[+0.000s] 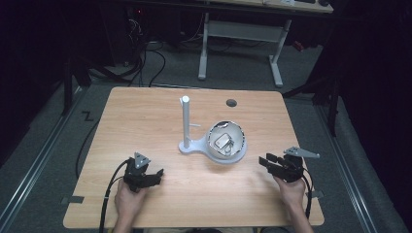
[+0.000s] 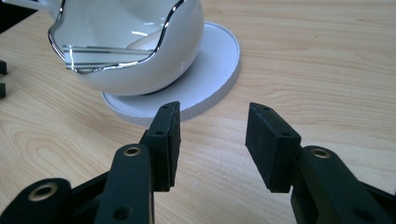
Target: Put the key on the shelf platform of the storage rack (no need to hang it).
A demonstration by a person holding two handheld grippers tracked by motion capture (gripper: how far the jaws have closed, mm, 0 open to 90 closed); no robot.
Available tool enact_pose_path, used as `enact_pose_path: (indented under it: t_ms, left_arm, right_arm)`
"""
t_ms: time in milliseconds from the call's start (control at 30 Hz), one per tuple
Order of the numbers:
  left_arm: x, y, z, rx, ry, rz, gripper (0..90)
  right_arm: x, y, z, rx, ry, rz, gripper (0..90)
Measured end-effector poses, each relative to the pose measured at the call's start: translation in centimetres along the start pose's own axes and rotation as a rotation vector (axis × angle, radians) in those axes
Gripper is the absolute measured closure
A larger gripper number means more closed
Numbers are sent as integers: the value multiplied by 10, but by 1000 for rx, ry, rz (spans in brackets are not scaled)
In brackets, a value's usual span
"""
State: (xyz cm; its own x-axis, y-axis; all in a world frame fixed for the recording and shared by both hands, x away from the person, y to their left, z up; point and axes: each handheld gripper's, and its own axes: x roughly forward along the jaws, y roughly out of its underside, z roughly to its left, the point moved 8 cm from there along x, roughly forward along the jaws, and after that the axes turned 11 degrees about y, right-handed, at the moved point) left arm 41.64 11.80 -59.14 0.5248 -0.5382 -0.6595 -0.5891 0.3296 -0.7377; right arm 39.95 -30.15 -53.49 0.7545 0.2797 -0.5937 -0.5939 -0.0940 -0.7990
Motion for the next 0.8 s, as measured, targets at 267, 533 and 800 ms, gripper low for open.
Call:
enact_pose_path:
  t_ms: [267,533,800]
  left_arm:
    - [0,0,0,0,0,0,223]
    - [0,0,0,0,0,0,223]
    - [0,0,0,0,-1,0,223]
  right_arm:
    - [8,11,6,-12,9,14,543]
    - [15,21,8,-49,46,34,522]
    - [23,32,10,-63,63,59,501]
